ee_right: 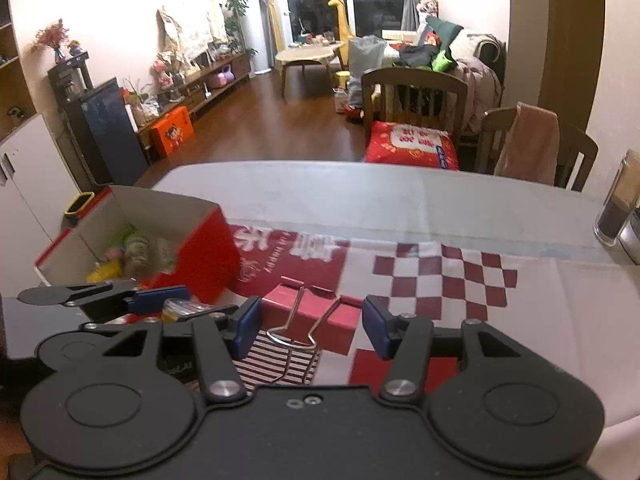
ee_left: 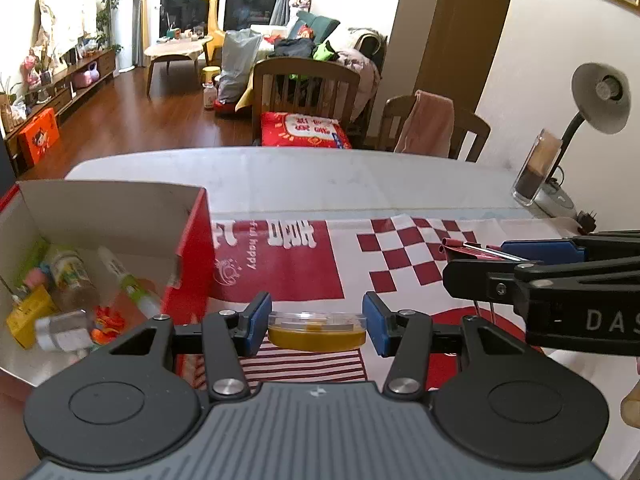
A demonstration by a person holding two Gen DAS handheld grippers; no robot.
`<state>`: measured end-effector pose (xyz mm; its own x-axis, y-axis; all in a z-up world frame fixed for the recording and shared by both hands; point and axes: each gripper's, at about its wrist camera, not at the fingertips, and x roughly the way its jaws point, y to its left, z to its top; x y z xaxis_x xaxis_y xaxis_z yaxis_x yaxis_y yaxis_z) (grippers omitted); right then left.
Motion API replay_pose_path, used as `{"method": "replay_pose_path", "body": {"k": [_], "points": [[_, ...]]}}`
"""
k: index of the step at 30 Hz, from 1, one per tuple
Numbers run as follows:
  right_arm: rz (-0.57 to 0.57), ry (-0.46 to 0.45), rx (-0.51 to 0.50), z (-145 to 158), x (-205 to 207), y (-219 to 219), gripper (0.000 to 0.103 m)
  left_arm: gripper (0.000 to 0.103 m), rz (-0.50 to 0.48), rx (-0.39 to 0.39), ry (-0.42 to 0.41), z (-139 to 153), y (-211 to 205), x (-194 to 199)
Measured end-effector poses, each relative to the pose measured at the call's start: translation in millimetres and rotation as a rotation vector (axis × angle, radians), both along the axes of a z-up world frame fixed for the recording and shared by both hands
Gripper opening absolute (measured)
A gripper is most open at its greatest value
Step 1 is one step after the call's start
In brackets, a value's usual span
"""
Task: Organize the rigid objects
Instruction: 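Carry the tape roller and pink binder clip over the shoebox with both tools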
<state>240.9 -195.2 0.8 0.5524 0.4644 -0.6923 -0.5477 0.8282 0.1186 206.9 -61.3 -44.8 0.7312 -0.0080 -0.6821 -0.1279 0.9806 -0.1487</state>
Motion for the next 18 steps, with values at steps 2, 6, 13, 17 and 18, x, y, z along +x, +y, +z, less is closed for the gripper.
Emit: {"method": "replay_pose_path", "body": {"k": [2, 6, 13, 17, 18], "points": [[0.007, -0.009, 0.01, 8, -5, 4, 0.054, 0.05, -0.001, 0.003, -0.009, 6, 7, -4], [0.022, -0.032, 0.018, 22, -15, 17, 0.054, 0.05, 0.016, 0.009, -0.026, 17, 28, -15], [0.048, -0.048, 0.02, 29, -31, 52, 0.054, 0.05, 0.054, 0.016, -0.065, 38, 78, -29], [0.064, -0.047, 0.014, 28, -36, 76, 0.054, 0.05, 0.072, 0.025, -0.08, 47, 108, -35], [0.068, -0.046, 0.012, 28, -37, 82, 0.054, 0.05, 0.077, 0.025, -0.081, 50, 117, -35]]}}
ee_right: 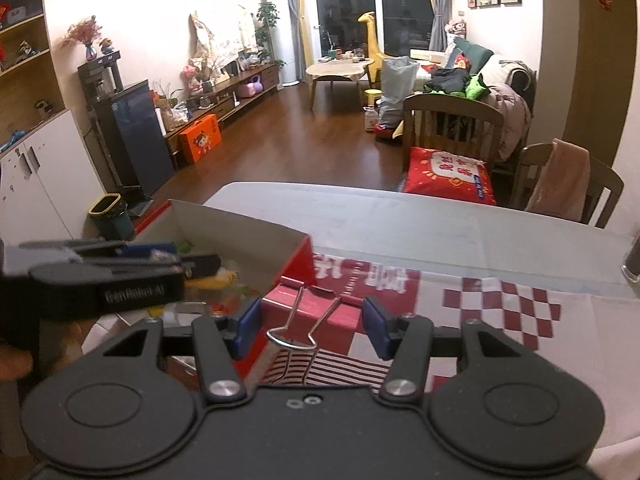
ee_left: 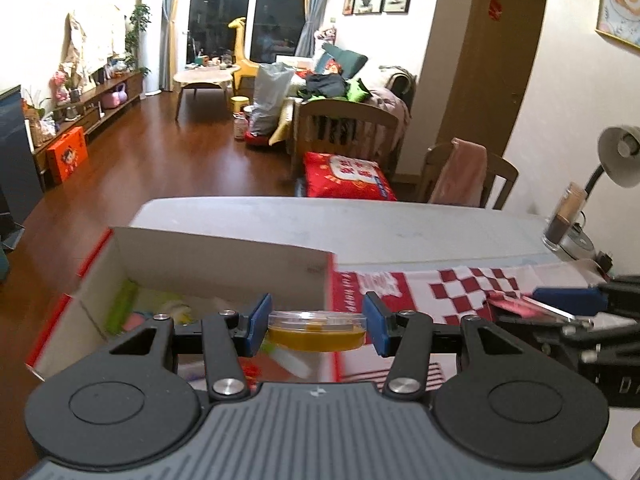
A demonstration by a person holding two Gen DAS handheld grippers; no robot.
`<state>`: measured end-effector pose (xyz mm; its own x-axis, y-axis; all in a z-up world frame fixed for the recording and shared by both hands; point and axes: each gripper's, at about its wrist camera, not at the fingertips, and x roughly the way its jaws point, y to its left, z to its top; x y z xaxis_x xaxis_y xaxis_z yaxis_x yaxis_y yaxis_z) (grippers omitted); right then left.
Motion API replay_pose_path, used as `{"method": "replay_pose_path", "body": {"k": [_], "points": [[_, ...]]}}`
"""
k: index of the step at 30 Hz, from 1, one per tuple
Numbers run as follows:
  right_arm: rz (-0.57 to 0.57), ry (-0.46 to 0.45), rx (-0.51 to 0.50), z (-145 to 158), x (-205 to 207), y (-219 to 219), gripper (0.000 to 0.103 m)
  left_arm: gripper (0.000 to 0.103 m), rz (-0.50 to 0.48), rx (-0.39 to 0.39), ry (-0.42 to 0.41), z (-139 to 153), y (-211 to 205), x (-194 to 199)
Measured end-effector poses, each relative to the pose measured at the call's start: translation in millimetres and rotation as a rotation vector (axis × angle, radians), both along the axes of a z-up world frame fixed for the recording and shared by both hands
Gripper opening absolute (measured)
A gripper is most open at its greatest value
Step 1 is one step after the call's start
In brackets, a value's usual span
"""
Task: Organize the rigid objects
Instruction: 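Carry the tape roller and pink binder clip over the shoebox with both tools, then open both tools to drop the tape roller and binder clip into the shoebox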
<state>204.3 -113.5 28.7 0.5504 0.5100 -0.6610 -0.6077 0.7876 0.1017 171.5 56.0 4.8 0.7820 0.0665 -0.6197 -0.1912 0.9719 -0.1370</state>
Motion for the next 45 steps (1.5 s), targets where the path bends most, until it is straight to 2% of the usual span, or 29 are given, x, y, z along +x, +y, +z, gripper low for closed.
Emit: {"method": "replay_pose_path", "body": {"k": [8, 22, 32, 38, 45], "points": [[0.035, 0.017, -0.03, -12, -3, 52, 0.054, 0.05, 0.021, -0.005, -0.002, 6, 66, -1], [0.096, 0.064, -0.101, -60, 5, 144, 0.054, 0.05, 0.062, -0.04, 0.074, -45, 154, 23], [0.113, 0.086, -0.167, -97, 21, 182, 0.054, 0.05, 0.049, -0.034, 0.103, -84, 165, 46], [0.115, 0.096, -0.203, -111, 29, 195, 0.054, 0.05, 0.034, -0.019, 0.121, -94, 161, 52], [0.118, 0.132, -0.24, -121, 32, 197, 0.054, 0.05, 0.023, -0.042, 0.201, -106, 161, 56]]}}
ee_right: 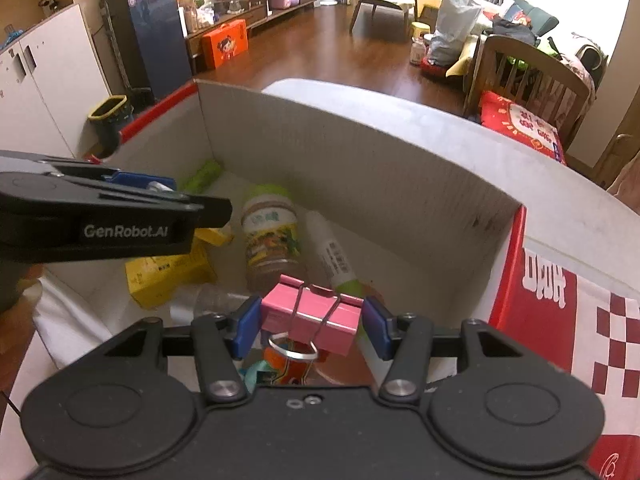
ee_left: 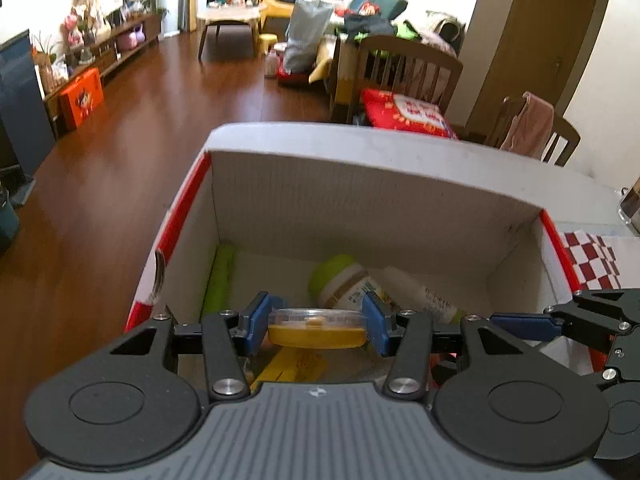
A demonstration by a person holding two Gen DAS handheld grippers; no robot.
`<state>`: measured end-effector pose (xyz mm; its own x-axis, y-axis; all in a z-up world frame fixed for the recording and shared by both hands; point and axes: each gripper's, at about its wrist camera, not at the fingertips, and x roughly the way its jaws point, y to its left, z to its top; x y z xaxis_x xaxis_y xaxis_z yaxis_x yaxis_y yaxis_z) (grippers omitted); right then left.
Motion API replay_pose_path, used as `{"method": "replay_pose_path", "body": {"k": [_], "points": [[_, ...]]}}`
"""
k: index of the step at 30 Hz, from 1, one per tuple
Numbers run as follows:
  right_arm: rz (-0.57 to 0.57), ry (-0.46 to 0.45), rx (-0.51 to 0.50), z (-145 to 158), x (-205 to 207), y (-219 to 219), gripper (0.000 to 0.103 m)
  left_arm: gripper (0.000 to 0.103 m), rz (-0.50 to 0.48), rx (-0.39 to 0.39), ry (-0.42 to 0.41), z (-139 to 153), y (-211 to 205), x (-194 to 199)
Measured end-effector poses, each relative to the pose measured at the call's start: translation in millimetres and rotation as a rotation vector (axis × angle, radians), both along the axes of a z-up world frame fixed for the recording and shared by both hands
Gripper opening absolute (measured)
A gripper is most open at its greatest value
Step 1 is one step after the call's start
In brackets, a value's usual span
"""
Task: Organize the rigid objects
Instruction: 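Open both tools to drop the tape roller and binder clip into the shoebox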
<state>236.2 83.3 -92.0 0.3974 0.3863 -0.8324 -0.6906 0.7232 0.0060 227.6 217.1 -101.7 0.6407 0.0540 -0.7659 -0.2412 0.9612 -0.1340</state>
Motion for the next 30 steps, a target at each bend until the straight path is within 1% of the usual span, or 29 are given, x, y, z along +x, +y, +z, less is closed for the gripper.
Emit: {"method": "replay_pose_path", "body": {"k": [3, 8, 10, 11, 14, 17, 18, 20, 21, 22, 24, 30], "points": [[-0.006, 0.008, -0.007, -2, 1, 1, 0.051, 0.05, -0.006, -0.01, 0.023, -3, 0, 1], [-0.001, 0.021, -0.034, -4, 0, 4, 0.053, 0.05, -0.013, -0.035, 0.085, -8, -1, 3], [0.003, 0.029, -0.033, -3, 0, 3, 0.054, 0.05, -0.018, -0.034, 0.103, -10, -2, 3], [0.004, 0.031, -0.034, -2, -1, 3, 0.055, 0.05, -0.019, -0.03, 0.112, -11, -3, 4], [0.003, 0.034, -0.019, 2, 1, -2, 0.065, 0.05, -0.027, -0.036, 0.147, -13, -5, 5], [0.005, 0.035, -0.004, 7, -2, -7, 0.066, 0.05, -0.031, -0.037, 0.162, -13, -6, 4], [0.008, 0.033, 0.002, 9, -3, -9, 0.068, 0.05, -0.037, -0.038, 0.164, -12, -7, 3], [0.009, 0.03, 0.015, 13, -5, -13, 0.07, 0.054, -0.044, -0.05, 0.158, -9, -7, -1], [0.007, 0.028, 0.023, 15, -7, -15, 0.07, 0.059, -0.041, -0.057, 0.154, -7, -7, -3], [0.005, 0.028, 0.032, 17, -7, -17, 0.07, 0.06, -0.039, -0.064, 0.145, -5, -7, -6], [-0.002, 0.027, 0.047, 22, -9, -21, 0.071, 0.06, -0.039, -0.064, 0.133, 0, -8, -11], [-0.011, 0.008, 0.102, 41, -19, -36, 0.073, 0.061, -0.037, -0.021, 0.095, 19, -16, -28]]}}
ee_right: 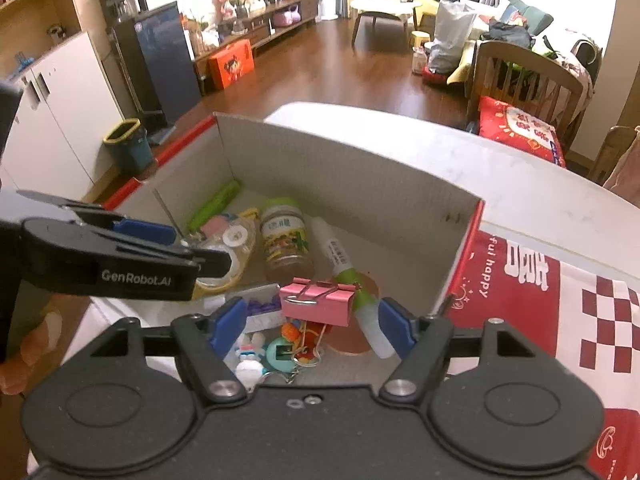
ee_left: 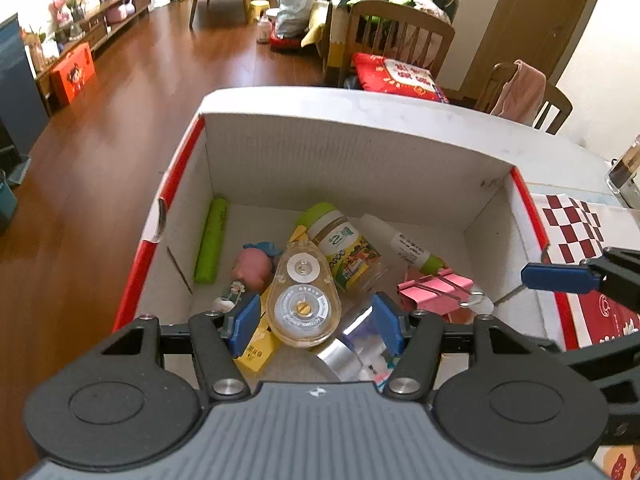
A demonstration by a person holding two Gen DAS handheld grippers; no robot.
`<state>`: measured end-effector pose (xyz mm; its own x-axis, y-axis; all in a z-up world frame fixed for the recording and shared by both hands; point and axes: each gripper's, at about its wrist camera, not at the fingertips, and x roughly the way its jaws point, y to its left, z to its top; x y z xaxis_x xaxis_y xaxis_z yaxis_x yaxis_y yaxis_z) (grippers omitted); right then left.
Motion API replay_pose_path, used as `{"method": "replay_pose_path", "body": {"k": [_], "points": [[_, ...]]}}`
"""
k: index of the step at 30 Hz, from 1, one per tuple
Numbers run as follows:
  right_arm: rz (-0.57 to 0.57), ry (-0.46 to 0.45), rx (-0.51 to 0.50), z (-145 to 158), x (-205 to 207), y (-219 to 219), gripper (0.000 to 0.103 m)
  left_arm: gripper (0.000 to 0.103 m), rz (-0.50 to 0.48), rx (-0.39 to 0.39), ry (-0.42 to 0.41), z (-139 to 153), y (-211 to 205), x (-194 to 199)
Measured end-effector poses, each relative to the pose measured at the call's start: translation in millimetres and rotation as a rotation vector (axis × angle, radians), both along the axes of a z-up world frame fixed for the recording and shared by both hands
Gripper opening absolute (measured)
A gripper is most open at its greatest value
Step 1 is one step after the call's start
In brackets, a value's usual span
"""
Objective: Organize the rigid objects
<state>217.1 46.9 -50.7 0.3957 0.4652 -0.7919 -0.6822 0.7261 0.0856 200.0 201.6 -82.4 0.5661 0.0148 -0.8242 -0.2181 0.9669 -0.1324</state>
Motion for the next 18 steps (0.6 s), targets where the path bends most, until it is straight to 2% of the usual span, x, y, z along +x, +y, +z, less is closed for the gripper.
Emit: {"method": "replay_pose_path", "body": {"k": [4, 6, 8, 12, 15, 18], "points": [[-0.003, -0.014, 0.042, 14, -10, -10, 0.075, 0.062, -0.004, 0.061, -0.039, 14, -10, -15], [0.001, -0.023, 0.068, 22, -15, -16, 0.076, 0.066, -0.002, 0.081, -0.064, 23, -13, -23], [0.004, -0.037, 0.09, 29, -21, -20, 0.076, 0.067, -0.002, 0.08, -0.09, 30, -16, -30], [0.027, -0.081, 0.14, 47, -34, -29, 0.082, 0.067, -0.001, 0.096, -0.139, 44, -24, -47], [0.041, -0.113, 0.17, 58, -43, -33, 0.086, 0.078, -0.009, 0.095, -0.167, 53, -28, -57], [0.042, -0.138, 0.194, 65, -51, -38, 0.088, 0.079, -0.015, 0.097, -0.199, 60, -32, -69]]}}
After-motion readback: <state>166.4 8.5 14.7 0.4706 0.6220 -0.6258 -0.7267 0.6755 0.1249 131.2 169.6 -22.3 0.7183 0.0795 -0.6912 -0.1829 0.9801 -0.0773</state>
